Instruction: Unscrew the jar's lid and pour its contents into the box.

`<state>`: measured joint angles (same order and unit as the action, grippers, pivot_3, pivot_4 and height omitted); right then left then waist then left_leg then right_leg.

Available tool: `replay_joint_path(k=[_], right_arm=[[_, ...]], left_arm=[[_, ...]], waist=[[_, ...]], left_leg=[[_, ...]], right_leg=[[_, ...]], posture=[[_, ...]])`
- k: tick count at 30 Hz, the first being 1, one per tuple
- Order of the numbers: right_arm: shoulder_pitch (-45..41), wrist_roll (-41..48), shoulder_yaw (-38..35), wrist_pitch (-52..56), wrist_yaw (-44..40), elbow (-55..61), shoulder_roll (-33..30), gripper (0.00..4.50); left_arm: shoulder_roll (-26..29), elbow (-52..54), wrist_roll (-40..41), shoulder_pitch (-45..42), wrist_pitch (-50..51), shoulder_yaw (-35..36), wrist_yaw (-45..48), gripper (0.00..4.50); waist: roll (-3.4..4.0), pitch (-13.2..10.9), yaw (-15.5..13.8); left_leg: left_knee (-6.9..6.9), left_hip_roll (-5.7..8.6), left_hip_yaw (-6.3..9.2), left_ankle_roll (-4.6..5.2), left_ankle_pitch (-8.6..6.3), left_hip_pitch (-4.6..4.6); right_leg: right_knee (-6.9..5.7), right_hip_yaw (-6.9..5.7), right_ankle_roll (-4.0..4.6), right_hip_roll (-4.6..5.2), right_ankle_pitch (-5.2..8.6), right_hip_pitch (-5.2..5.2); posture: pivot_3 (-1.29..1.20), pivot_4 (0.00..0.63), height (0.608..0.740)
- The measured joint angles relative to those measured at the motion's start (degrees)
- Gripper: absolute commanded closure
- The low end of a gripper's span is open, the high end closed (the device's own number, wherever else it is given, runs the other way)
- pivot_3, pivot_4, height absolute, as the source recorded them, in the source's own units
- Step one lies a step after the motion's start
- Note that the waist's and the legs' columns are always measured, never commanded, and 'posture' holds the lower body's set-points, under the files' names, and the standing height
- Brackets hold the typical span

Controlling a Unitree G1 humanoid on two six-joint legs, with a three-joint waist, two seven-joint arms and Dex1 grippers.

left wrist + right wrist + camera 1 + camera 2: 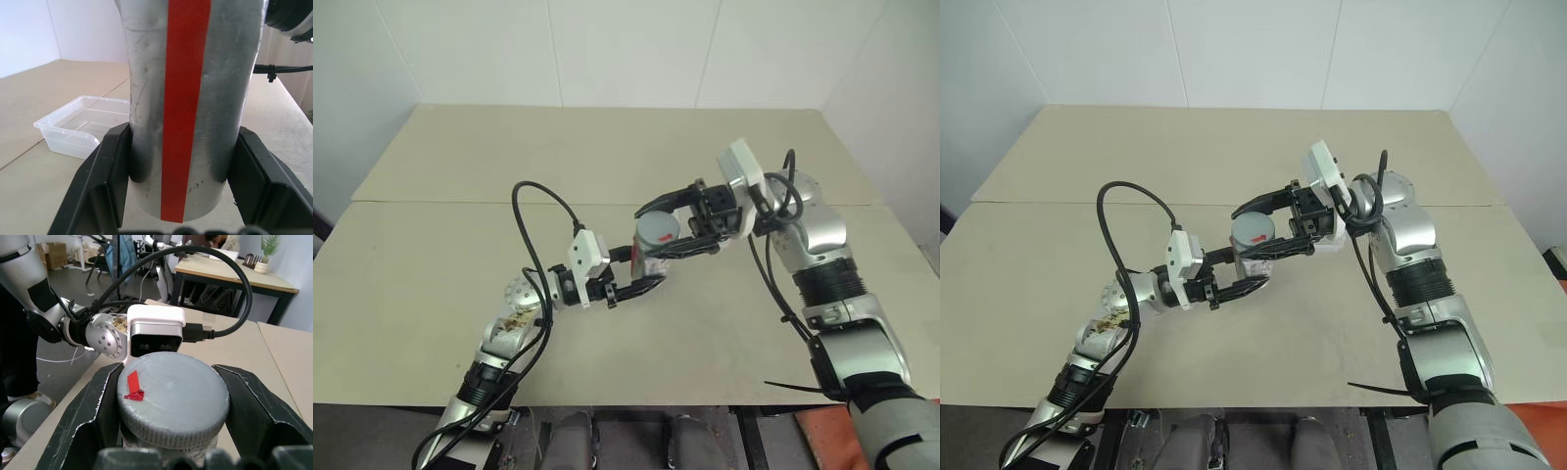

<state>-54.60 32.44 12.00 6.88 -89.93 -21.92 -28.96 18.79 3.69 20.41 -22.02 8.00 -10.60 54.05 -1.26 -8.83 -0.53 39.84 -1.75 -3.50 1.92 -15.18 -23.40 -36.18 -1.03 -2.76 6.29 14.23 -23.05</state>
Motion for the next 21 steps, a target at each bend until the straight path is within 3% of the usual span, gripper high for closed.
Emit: replay_joint_path(k=[1,6,21], right_arm=[[-0.1,0.2,0.1,0.0,0.0,-0.1,0.0,1.60],[-0.9,0.3,0.0,0.0,0.0,-0.5,-0.7,0.05],[8.2,2.4,-9.3,2.6,2.5,12.3,-4.1,0.02]], left_arm=[[0.0,0.0,0.0,0.0,0.0,0.0,0.0,2.01],[-0.6,0.0,0.1,0.4,-0.2,-0.2,0.3,2.01],[-2.1,0.0,0.0,1.3,-0.1,-0.8,0.8,2.01]], waist=[[0.00,0.0,0.0],[0.00,0.0,-0.1],[0.01,0.0,-0.2]], left_leg=[[0.00,0.00,0.00,0.00,0.00,-0.01],[0.00,0.00,0.00,0.00,0.00,-0.01],[0.00,-0.02,-0.01,0.00,0.00,-0.03]], right_leg=[[0.00,0.00,0.00,0.00,0.00,-0.01],[0.00,0.00,0.00,0.00,0.00,0.00],[0.00,0.02,0.00,0.01,0.00,-0.02]], posture=[[0.00,0.150,0.740],[0.00,0.150,0.740],[0.00,0.150,0.740]])
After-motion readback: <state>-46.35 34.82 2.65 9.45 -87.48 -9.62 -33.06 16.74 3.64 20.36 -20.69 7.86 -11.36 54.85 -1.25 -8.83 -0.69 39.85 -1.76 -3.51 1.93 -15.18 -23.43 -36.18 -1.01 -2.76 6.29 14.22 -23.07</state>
